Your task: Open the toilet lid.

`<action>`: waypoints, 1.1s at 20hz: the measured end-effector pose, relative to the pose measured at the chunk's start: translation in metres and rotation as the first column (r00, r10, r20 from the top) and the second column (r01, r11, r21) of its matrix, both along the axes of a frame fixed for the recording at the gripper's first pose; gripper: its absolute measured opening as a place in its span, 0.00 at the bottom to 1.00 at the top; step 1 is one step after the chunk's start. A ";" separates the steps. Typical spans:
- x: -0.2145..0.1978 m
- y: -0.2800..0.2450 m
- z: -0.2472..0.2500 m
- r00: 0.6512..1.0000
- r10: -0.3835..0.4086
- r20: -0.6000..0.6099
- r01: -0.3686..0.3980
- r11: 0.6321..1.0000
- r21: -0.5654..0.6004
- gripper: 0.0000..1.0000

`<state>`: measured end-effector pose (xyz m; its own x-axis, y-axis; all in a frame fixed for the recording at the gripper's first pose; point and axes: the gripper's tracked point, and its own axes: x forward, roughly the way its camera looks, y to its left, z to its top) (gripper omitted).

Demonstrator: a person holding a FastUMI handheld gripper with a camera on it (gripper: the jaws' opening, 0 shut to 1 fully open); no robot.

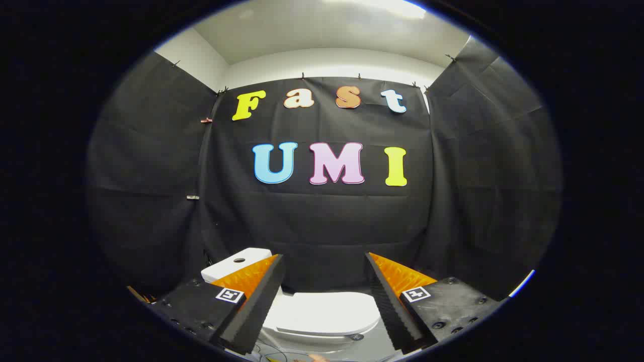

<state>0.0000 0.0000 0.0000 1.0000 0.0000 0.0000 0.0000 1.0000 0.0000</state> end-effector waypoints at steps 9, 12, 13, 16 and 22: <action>-0.003 -0.001 0.002 1.000 0.005 0.007 -0.005 1.000 -0.007 0.98; -0.002 -0.003 0.003 1.000 -0.001 0.008 0.001 1.000 -0.012 0.98; -0.002 -0.003 0.002 1.000 -0.003 0.006 0.003 1.000 -0.016 0.98; -0.003 -0.003 0.001 1.000 -0.005 0.003 0.005 1.000 -0.022 0.98; 0.000 -0.005 -0.002 1.000 -0.013 0.000 0.013 1.000 -0.016 0.98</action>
<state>0.0002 -0.0054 -0.0015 0.9999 -0.0129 0.0002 0.0129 0.9998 -0.0156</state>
